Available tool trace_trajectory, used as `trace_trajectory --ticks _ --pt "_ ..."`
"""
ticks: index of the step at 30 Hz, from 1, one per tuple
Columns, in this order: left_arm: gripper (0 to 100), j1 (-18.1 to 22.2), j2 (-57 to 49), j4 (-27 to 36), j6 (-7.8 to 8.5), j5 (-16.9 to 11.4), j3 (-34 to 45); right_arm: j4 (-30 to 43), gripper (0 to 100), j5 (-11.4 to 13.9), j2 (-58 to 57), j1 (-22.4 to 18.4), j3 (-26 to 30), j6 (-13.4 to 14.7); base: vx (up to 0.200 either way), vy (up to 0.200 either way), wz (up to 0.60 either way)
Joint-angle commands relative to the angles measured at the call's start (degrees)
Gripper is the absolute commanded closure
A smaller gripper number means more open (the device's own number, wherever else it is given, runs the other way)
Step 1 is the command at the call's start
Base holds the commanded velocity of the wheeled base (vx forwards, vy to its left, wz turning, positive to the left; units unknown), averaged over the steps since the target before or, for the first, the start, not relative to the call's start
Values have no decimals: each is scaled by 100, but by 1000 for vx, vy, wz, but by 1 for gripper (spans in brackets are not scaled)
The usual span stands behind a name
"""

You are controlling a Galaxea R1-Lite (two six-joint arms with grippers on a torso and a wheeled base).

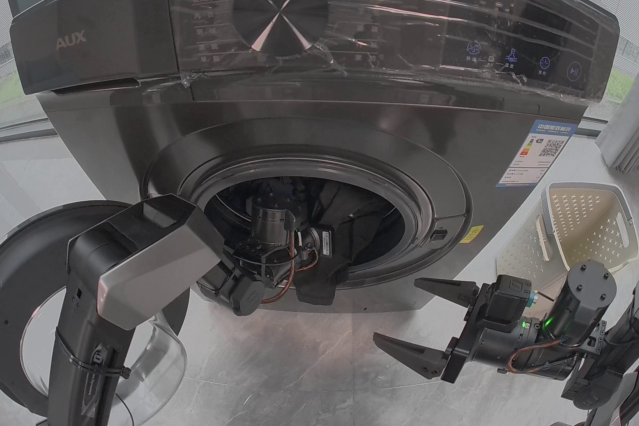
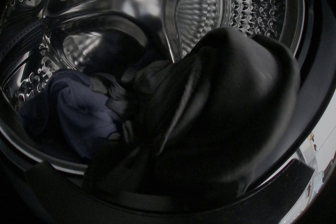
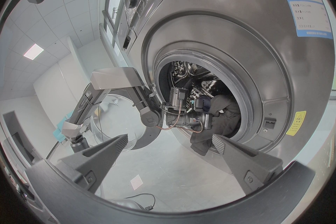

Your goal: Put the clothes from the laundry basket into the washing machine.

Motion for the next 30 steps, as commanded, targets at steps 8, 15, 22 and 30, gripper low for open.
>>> trace_trajectory --ticks 8,15,22,30 --pt "100 217 337 -293 -60 408 -1341 -3 0 2 -6 5 -19 -1 0 0 0" --pt "100 375 776 -389 -52 707 -2343 -3 0 2 -6 5 -19 -1 0 0 0" --pt "100 419 943 -389 -52 742 -2660 -3 0 2 -6 -3 -19 -1 0 0 0" --pt "0 323 407 -302 -271 707 -1860 -3 0 2 11 -3 -19 -1 0 0 0"
